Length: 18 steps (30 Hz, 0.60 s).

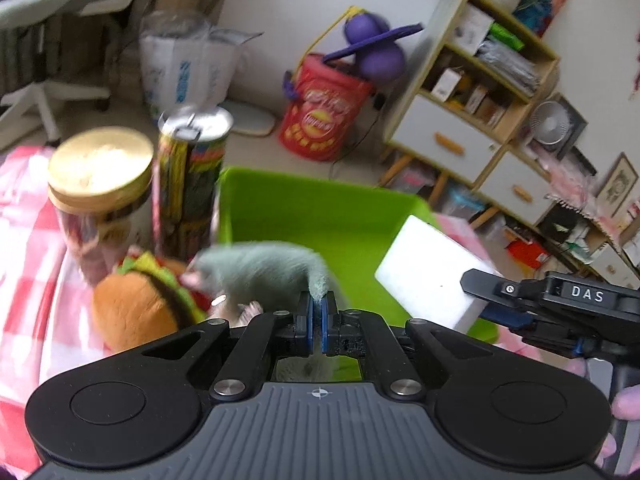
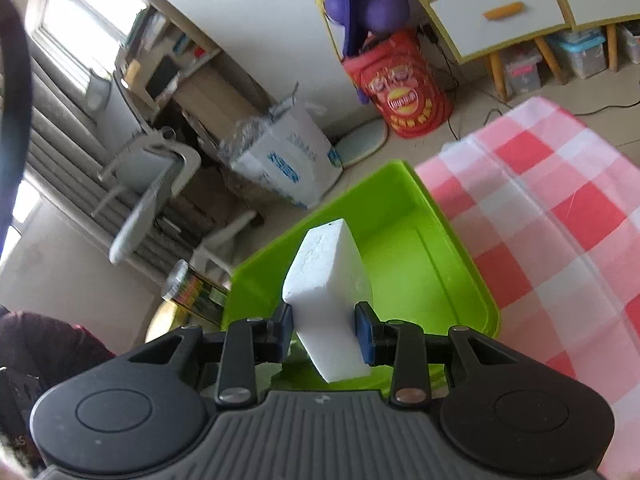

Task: Organize soft objects
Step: 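Carry green towel with left tool while right tool carries foam block to green bin, then open left gripper over green bin while right gripper releases foam block inside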

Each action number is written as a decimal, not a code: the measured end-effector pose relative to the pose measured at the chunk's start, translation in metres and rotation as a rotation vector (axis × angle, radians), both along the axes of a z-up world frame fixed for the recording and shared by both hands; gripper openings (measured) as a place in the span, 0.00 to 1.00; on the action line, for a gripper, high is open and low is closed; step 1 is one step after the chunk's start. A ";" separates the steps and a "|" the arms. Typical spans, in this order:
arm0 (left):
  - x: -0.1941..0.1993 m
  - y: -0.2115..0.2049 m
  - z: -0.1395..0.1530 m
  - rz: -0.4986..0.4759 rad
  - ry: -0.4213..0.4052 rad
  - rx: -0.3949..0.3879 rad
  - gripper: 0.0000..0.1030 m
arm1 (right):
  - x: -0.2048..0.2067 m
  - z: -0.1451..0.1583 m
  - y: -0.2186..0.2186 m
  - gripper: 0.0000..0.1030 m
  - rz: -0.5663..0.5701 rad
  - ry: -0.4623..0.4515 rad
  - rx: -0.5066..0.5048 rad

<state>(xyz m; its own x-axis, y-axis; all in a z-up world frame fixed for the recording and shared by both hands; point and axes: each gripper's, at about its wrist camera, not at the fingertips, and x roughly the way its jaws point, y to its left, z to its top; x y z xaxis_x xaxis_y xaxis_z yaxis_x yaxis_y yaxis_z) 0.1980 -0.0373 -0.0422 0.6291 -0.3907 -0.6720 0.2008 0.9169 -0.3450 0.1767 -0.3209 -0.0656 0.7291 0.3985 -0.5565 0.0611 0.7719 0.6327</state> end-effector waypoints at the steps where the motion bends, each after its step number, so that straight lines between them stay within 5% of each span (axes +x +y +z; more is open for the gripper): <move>1: 0.001 0.002 -0.003 0.002 0.007 0.005 0.00 | 0.001 -0.003 0.002 0.16 0.004 0.009 -0.008; 18: -0.010 0.001 -0.003 -0.011 -0.015 0.056 0.08 | -0.001 -0.009 0.006 0.22 -0.015 0.054 -0.080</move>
